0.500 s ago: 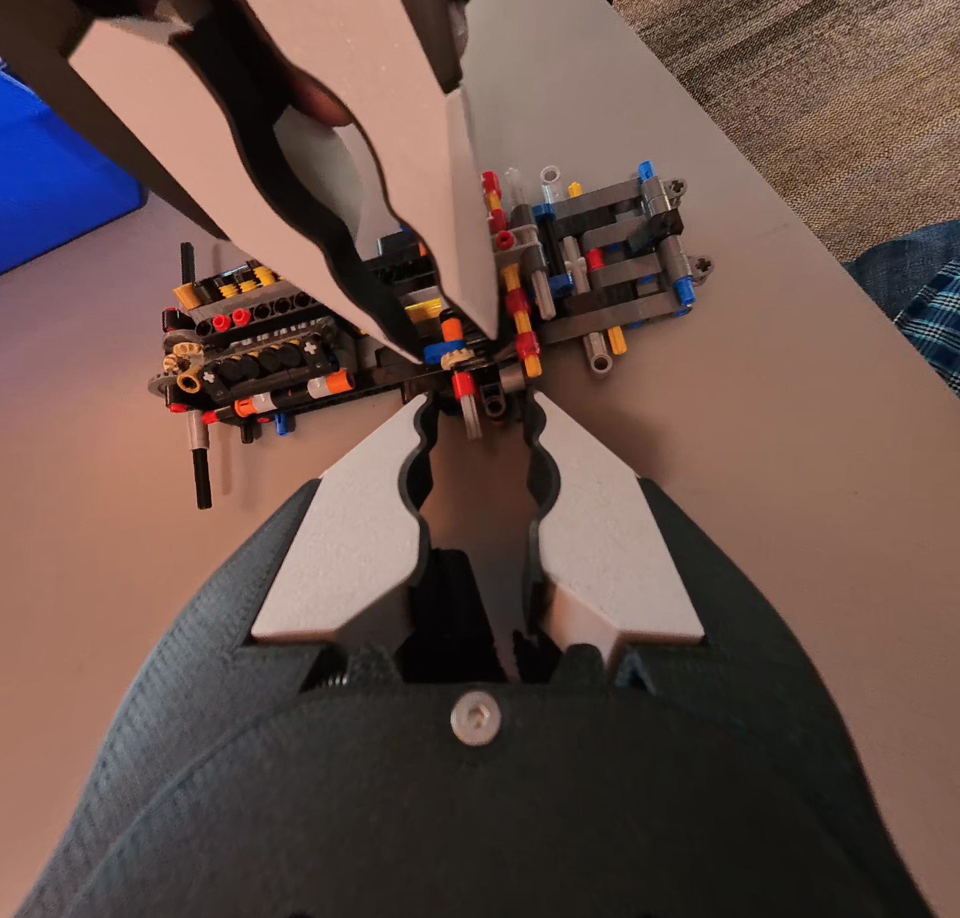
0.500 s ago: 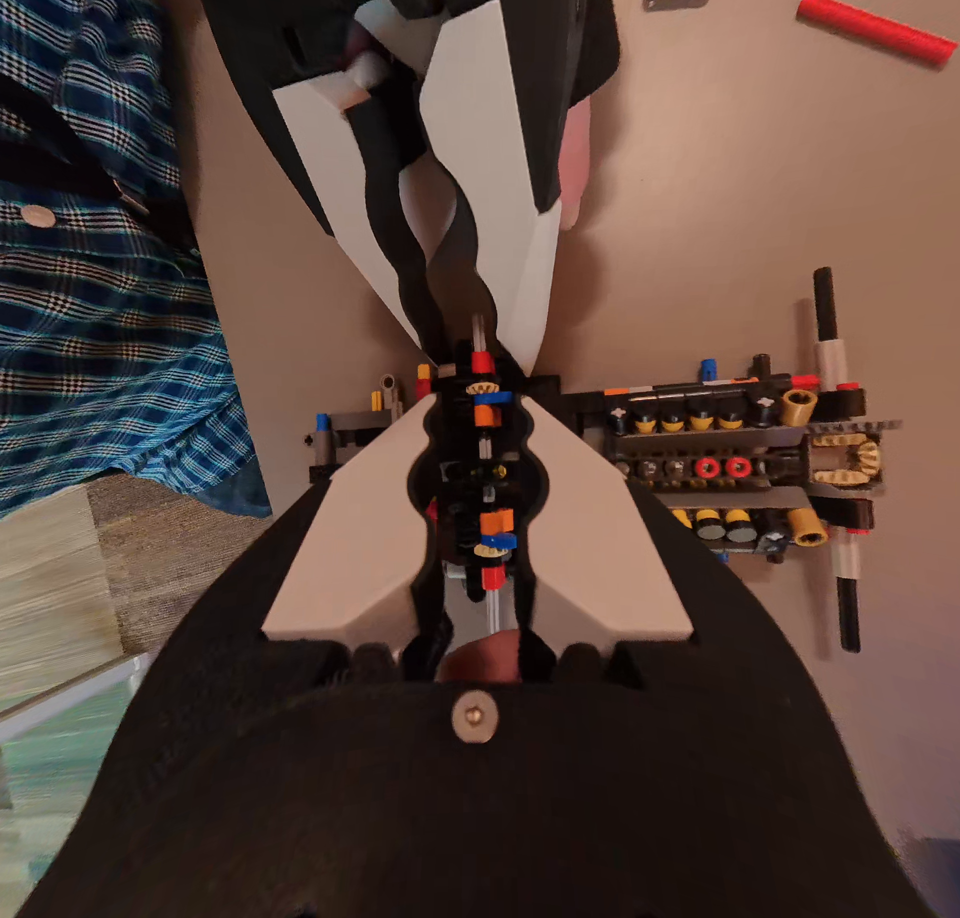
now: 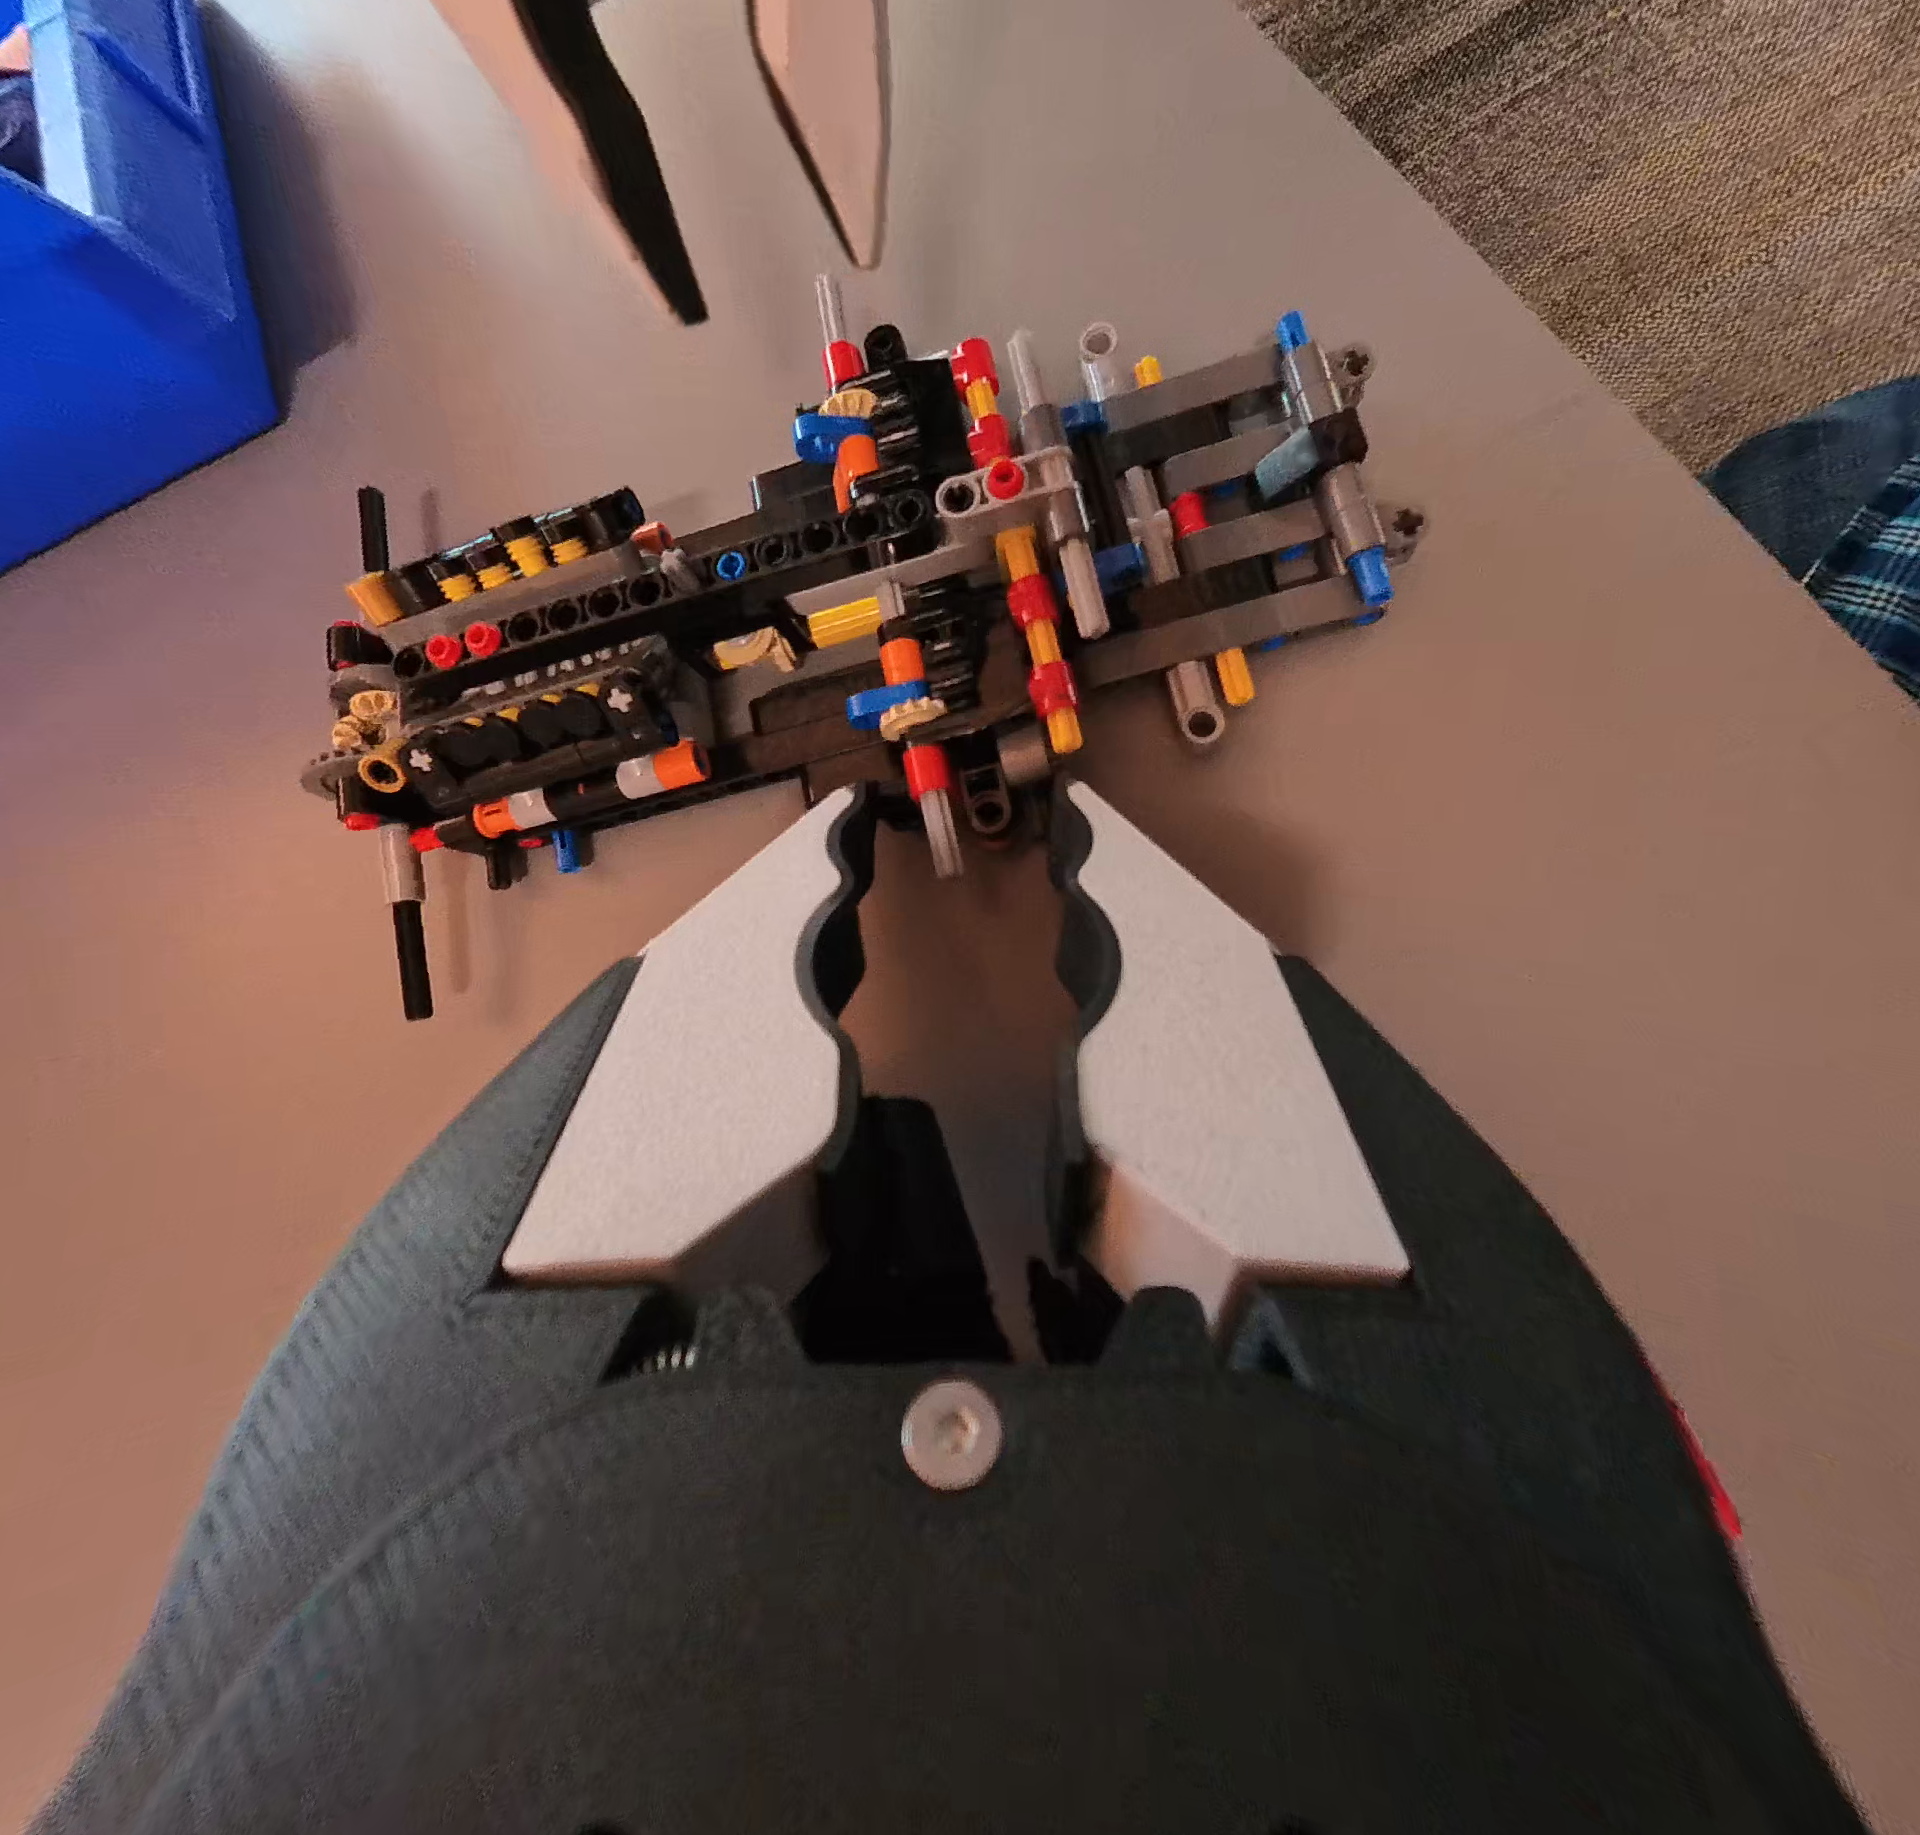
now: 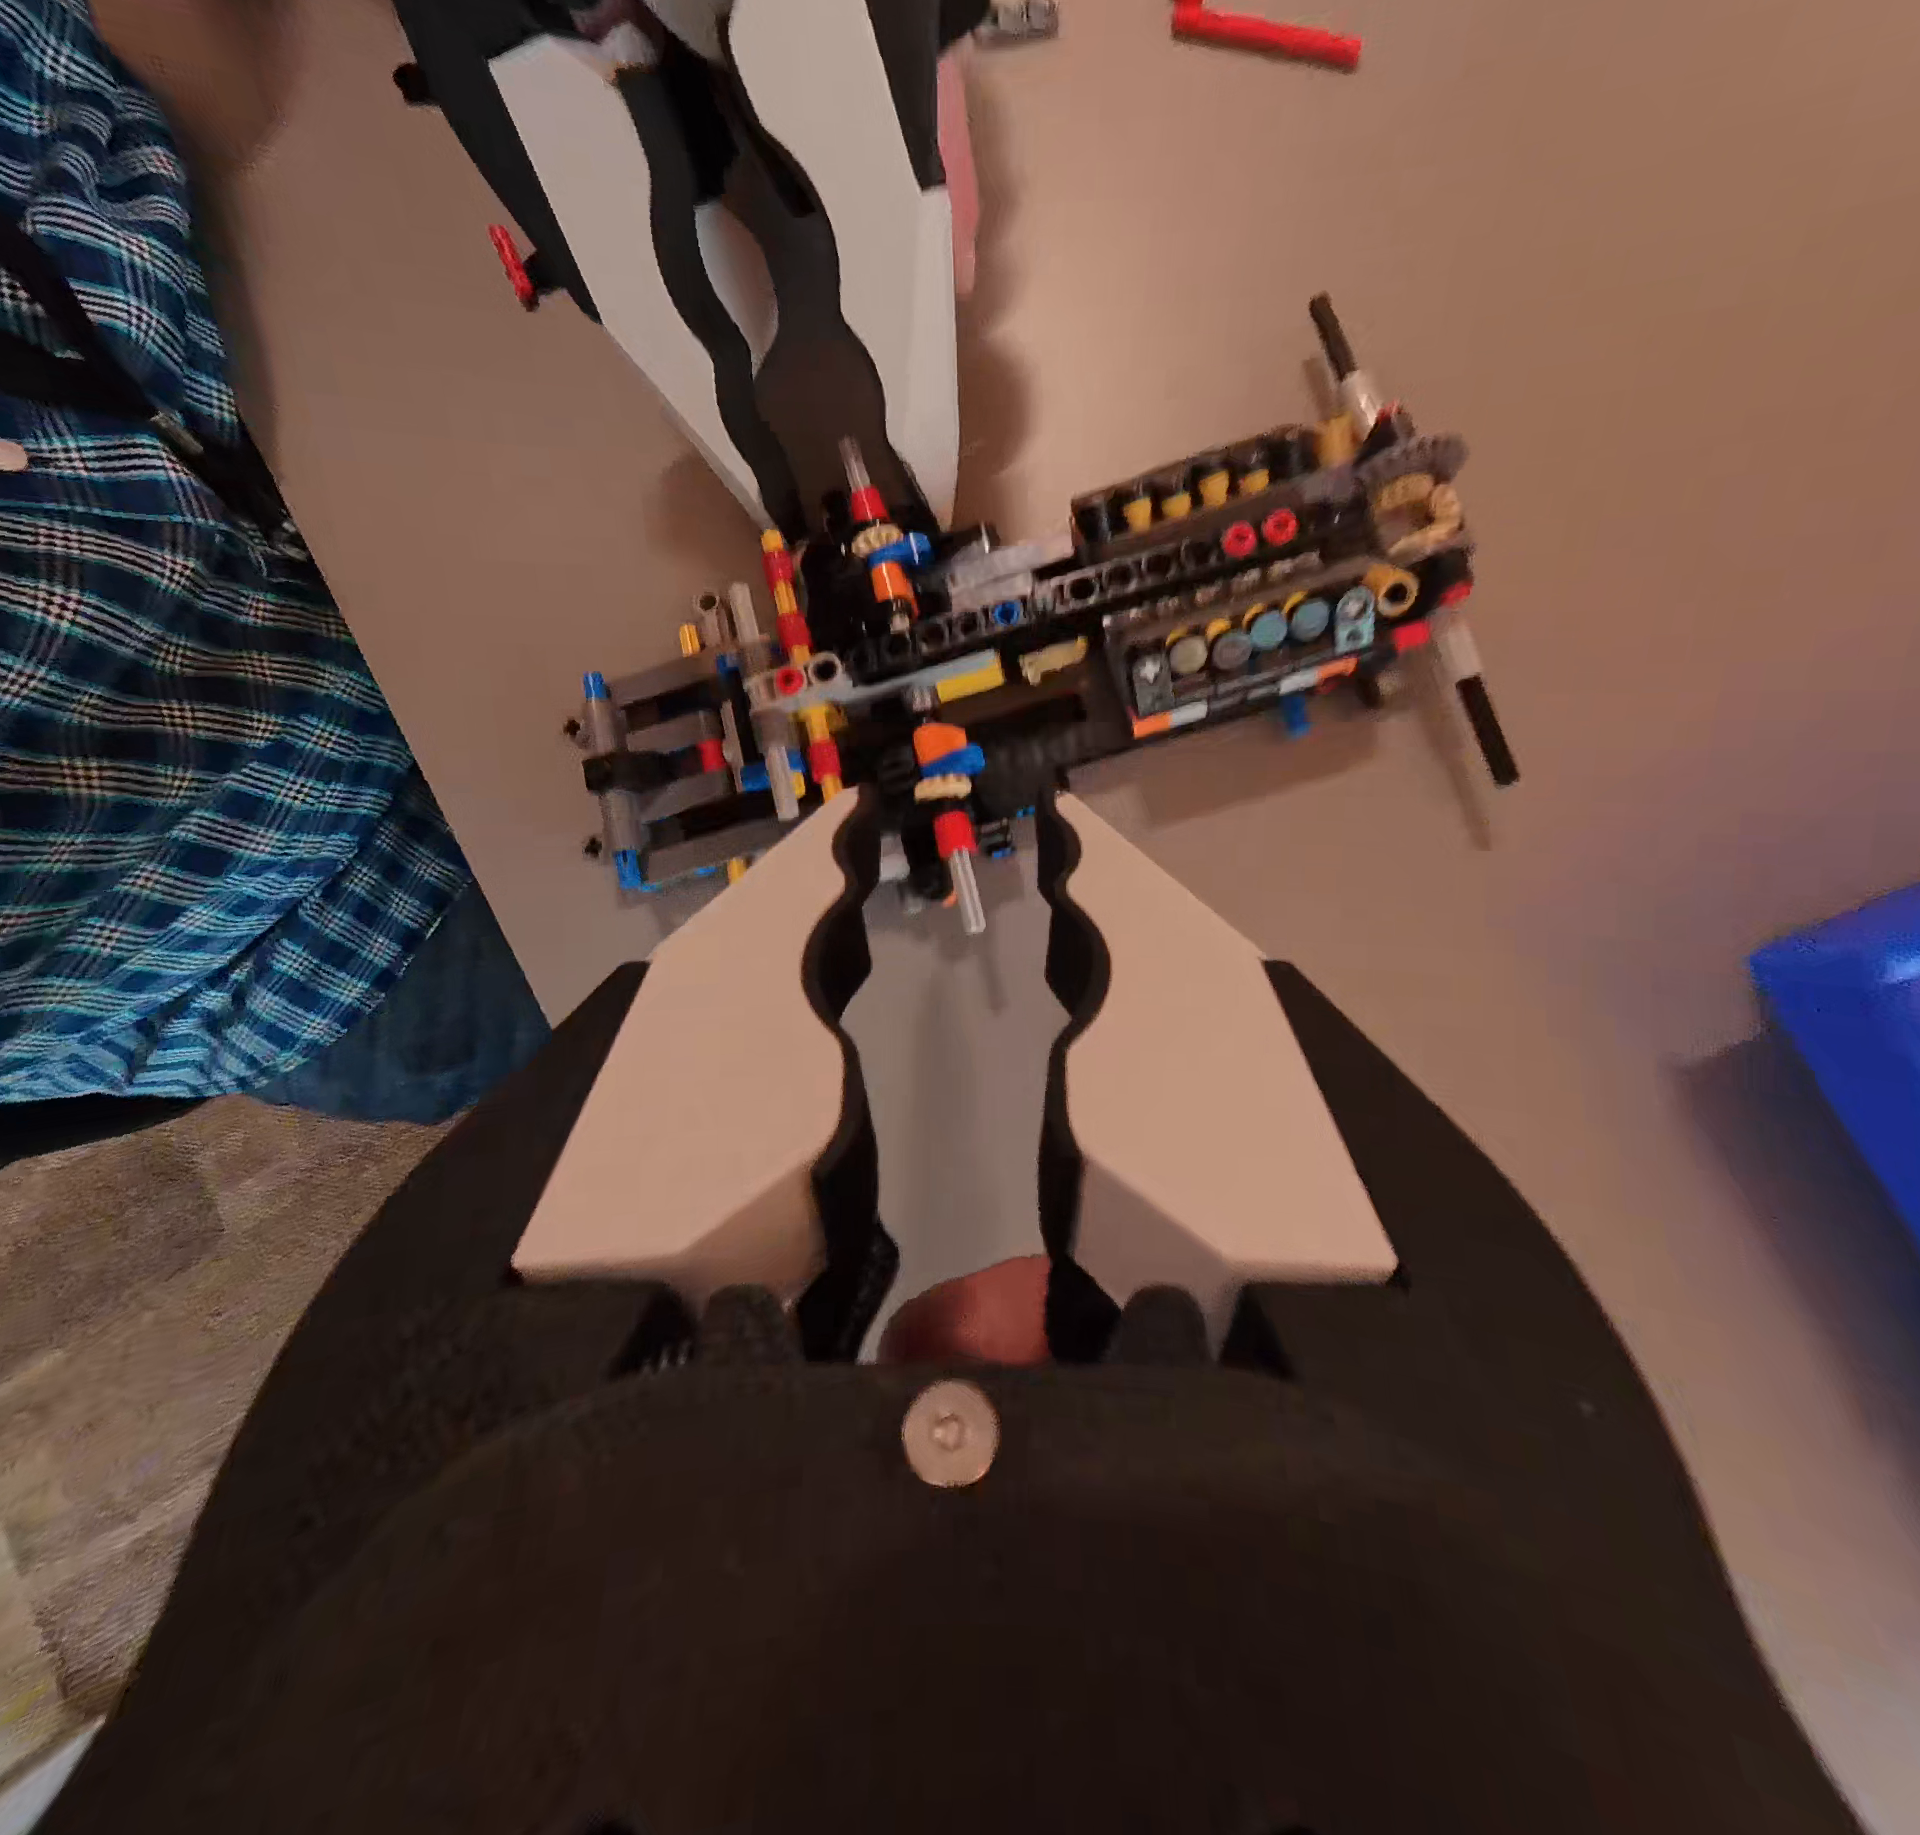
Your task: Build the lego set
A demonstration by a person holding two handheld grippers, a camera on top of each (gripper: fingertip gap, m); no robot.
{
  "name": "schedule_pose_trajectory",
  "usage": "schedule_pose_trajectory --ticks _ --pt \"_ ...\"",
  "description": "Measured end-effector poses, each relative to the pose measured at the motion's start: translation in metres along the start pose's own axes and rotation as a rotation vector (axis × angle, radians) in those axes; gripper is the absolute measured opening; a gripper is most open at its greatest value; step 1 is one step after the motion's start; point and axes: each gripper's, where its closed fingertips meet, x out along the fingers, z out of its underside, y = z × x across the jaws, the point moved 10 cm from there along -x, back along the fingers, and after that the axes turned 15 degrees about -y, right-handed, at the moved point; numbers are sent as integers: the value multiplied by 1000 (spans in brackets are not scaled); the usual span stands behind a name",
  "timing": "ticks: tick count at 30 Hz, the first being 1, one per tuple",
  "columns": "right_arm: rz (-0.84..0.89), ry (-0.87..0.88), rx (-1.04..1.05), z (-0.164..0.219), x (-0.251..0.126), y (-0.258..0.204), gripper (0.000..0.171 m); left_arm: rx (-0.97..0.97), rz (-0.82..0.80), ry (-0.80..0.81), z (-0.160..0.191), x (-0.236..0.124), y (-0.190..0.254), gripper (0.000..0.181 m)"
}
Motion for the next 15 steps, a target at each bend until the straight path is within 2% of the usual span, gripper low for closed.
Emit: schedule_pose_trajectory --ticks 9,12,15 --pt "-216 87 56 9 29 16 30 18 13 -14 -1 0 -5 32" --pt "-221 128 32 9 30 14 19 12 18 -8 -1 1 -5 32" --pt "-187 151 11 10 30 12 18 9 23 -4 0 1 -6 32"
